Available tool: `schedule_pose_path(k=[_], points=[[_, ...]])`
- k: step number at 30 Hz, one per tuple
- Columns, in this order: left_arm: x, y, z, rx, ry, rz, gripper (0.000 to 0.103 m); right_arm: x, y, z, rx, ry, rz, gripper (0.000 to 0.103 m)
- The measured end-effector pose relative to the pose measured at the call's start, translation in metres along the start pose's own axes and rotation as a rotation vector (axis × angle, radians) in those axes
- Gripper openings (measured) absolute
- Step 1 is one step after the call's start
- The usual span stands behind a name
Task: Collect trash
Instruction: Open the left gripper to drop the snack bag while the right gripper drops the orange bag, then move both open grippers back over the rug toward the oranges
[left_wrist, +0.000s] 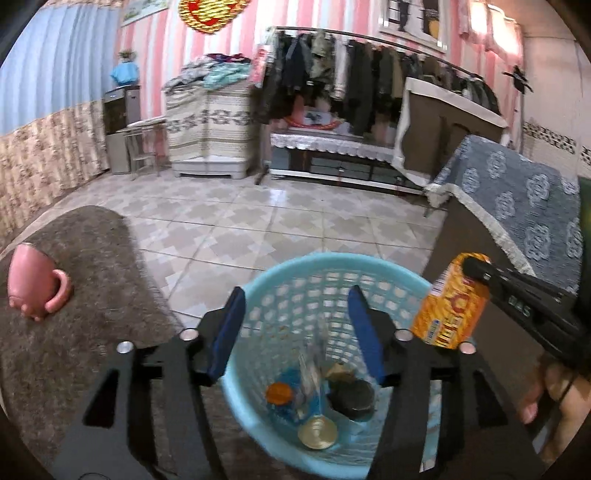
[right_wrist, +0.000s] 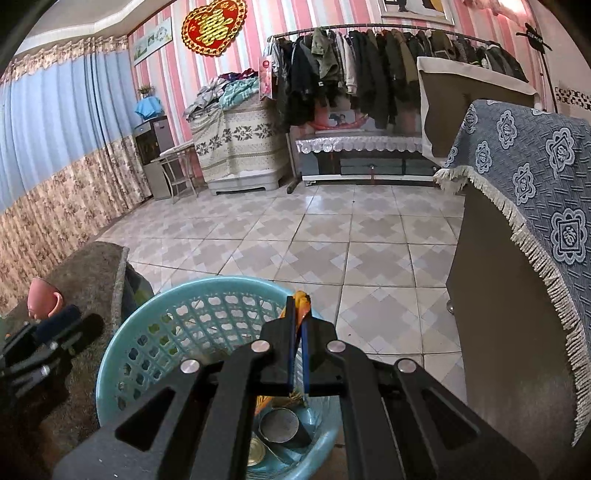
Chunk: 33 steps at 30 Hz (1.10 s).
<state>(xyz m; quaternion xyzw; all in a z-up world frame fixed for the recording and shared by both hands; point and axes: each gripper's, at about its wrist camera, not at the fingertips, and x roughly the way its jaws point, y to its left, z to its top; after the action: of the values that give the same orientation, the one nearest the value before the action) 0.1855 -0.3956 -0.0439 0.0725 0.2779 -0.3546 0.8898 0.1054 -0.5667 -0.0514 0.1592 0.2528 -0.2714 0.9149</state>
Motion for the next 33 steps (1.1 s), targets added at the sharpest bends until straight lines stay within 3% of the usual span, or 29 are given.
schedule_pose_path(k=[4,12,14,16,19,24,33], points=[[-0.015,0.023,0.005,-0.041,-0.049,0.102,0.085,0.001,0.009,-0.002,-0.020,0.001,0.000,0.003],[-0.051,0.057,0.009,-0.076,-0.118,0.243,0.094,0.017,0.035,-0.009,-0.073,0.072,0.020,0.005],[-0.060,0.064,0.008,-0.084,-0.124,0.266,0.095,0.022,0.041,-0.011,-0.090,0.104,0.028,0.017],[-0.068,0.070,0.009,-0.094,-0.128,0.284,0.096,0.023,0.049,-0.014,-0.110,0.109,0.034,0.053],[-0.086,0.082,0.008,-0.120,-0.148,0.306,0.096,0.018,0.055,-0.014,-0.117,0.096,0.045,0.068],[-0.115,0.094,0.008,-0.120,-0.187,0.370,0.097,0.002,0.066,-0.009,-0.129,0.041,0.070,0.086],[-0.167,0.118,-0.006,-0.110,-0.227,0.479,0.097,-0.016,0.091,-0.003,-0.185,-0.005,0.100,0.092]])
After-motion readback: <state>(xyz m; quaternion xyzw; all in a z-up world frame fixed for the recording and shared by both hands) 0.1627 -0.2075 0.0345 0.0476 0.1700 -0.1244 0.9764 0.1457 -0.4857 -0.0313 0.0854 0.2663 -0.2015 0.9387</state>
